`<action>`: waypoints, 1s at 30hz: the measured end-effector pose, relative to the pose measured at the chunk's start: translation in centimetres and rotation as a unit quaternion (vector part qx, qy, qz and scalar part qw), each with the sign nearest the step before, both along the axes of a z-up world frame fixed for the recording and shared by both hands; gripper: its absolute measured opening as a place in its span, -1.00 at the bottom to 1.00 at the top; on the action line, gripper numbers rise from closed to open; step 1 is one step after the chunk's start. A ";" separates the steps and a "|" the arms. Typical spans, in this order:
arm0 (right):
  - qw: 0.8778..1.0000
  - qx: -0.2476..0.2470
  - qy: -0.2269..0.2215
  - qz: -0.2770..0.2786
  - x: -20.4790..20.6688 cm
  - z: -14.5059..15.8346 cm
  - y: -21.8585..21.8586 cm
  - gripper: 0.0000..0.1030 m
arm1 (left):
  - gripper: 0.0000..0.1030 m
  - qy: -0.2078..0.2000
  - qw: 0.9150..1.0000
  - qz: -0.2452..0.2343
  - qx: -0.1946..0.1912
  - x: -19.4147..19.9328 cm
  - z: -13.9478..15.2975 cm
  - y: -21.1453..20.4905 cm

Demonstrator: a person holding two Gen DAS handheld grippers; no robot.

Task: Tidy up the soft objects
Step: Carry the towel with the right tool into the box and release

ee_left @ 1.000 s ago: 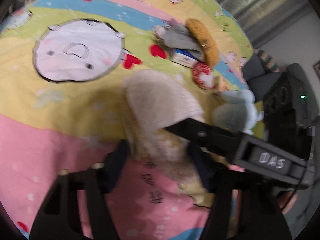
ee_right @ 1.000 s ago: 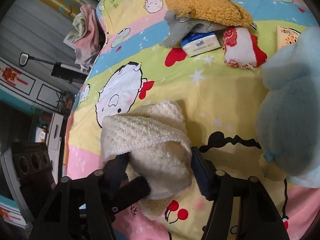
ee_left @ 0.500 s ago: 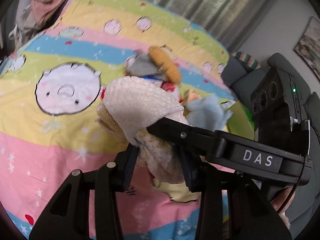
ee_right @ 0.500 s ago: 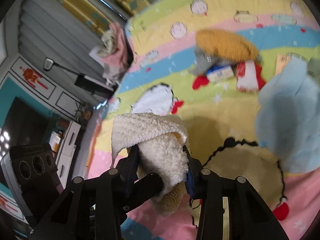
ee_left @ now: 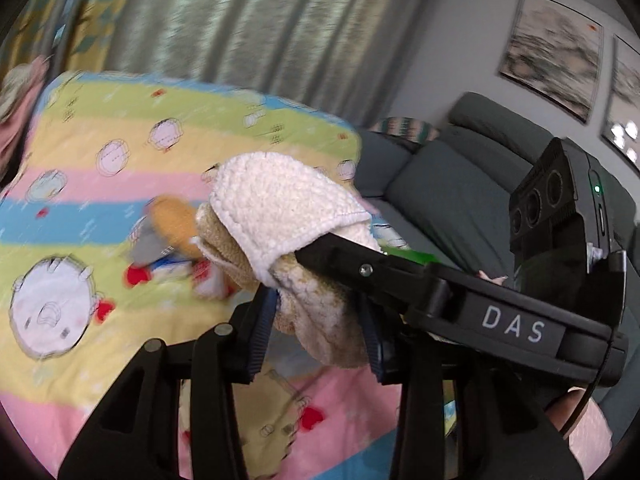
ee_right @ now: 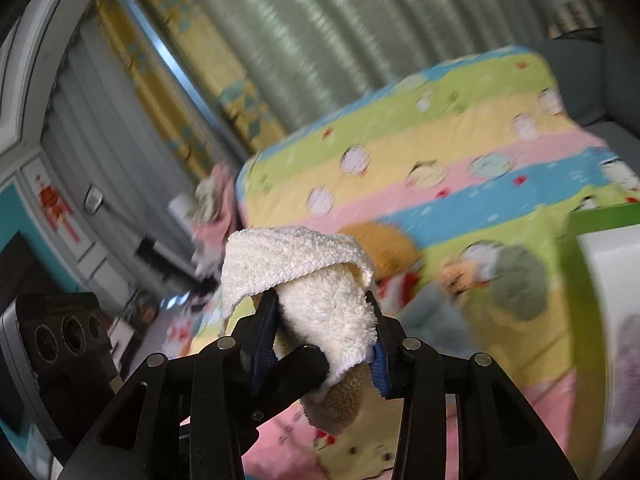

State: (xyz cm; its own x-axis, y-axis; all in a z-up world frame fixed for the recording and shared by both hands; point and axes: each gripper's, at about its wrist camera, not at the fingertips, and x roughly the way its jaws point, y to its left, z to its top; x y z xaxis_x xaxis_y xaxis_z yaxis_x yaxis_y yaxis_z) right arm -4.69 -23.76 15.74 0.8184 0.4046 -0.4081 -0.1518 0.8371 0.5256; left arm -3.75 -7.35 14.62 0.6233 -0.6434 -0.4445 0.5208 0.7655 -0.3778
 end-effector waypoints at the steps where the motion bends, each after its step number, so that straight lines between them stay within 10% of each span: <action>1: 1.000 0.004 -0.006 -0.012 -0.3 0.3 -0.9 -0.17 | -0.29 -0.007 1.000 -0.009 0.000 -0.1 0.3 -0.8; 13: 0.981 0.034 -0.001 -0.189 -3.7 -0.9 -11.6 -0.17 | -0.33 -0.038 0.989 -0.145 0.015 1.2 1.7 -13.2; 30: 0.949 0.088 0.101 -0.287 -3.6 -7.1 -19.0 -0.17 | -0.34 0.061 0.968 -0.242 0.041 3.6 -3.4 -22.2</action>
State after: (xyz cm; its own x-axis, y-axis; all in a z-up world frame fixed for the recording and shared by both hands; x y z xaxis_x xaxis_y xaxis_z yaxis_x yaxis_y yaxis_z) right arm -8.27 -42.73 8.65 0.8369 -0.0085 -0.5473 0.4212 0.6484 0.6341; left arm -0.17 -29.54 11.24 0.1977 -0.8059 -0.5580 0.7808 0.4736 -0.4074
